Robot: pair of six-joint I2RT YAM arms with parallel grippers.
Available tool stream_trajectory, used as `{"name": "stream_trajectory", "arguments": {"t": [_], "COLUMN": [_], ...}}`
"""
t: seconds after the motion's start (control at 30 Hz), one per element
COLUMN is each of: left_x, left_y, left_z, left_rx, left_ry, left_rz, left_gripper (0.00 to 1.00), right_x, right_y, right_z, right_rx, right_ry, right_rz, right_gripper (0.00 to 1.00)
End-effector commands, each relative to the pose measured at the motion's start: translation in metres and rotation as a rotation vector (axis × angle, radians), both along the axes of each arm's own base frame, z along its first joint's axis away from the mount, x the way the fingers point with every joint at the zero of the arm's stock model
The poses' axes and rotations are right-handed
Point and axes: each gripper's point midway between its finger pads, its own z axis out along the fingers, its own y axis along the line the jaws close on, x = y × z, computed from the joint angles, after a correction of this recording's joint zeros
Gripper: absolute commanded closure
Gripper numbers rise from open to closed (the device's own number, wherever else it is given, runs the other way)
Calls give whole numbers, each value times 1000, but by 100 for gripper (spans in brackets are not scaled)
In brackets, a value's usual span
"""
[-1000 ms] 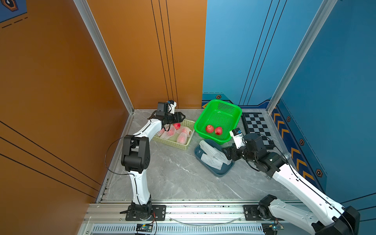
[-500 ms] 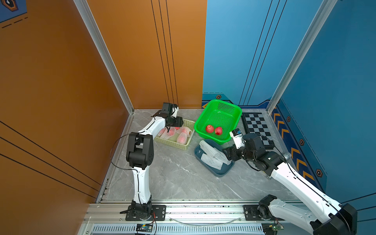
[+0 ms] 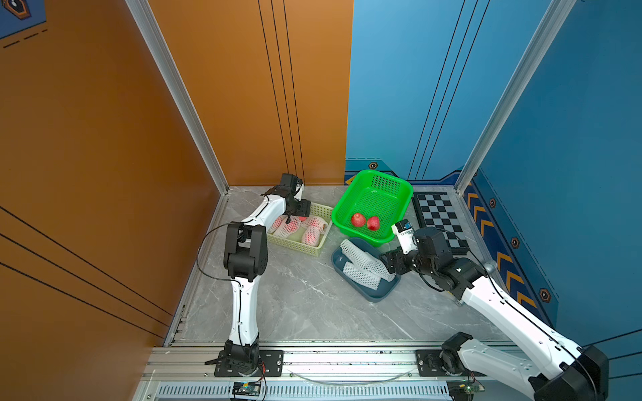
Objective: Remove foam nets from apples
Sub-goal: Pick up the apple from the basket.
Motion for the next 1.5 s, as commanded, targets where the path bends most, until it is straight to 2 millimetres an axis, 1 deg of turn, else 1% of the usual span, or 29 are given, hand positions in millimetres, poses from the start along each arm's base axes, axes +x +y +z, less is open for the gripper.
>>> {"name": "stream_trajectory", "arguments": {"t": [0.0, 0.23, 0.37, 0.53, 0.7, 0.77, 0.83, 0.9, 0.93, 1.0, 1.1, 1.17, 1.33, 1.4, 1.47], "left_x": [-1, 3, 8, 15, 14, 13, 12, 11, 11, 10, 9, 8, 2, -4, -11], "left_y": [7, 0, -9, -14, -15, -13, -12, -11, -10, -8, -7, -8, -13, -17, -27], "left_z": [-10, -16, -19, -20, -25, -27, -27, -27, -26, -20, -4, 11, 55, 70, 83], "left_rx": [50, 58, 75, 83, 90, 96, 101, 110, 117, 128, 143, 148, 129, 111, 71], "left_ry": [33, 31, 22, 11, 18, 22, 24, 23, 22, 11, -17, -45, -116, -137, -150], "left_rz": [22, 9, -11, -11, -8, -3, 0, 3, 6, 15, 21, 21, 0, -14, -47], "left_gripper": [24, 24, 28, 29, 30, 32, 36, 43, 44, 47, 53, 56, 59, 60, 60], "right_x": [2, 3, 3, 1, 0, -1, -1, -1, -1, -1, -1, -1, -2, -2, -1], "right_y": [1, 3, 2, 2, -1, -1, -1, -1, -1, -1, -1, -1, -1, -2, -2], "right_z": [-3, -2, -3, -4, -4, -4, -5, -6, -5, -5, -4, -4, -3, -3, -3], "right_rx": [11, 20, 22, 27, 25, 26, 24, 23, 25, 27, 28, 28, 31, 35, 39], "right_ry": [11, 9, 8, 6, 1, 1, 2, 3, 2, -1, -4, -4, -9, -11, -14], "right_rz": [-1, -1, -5, -9, -12, -14, -11, -10, -8, -8, -8, -9, -8, -12, -14], "right_gripper": [19, 19, 19, 19, 19, 19, 19, 19, 19, 19, 19, 19, 19, 19, 19]}}
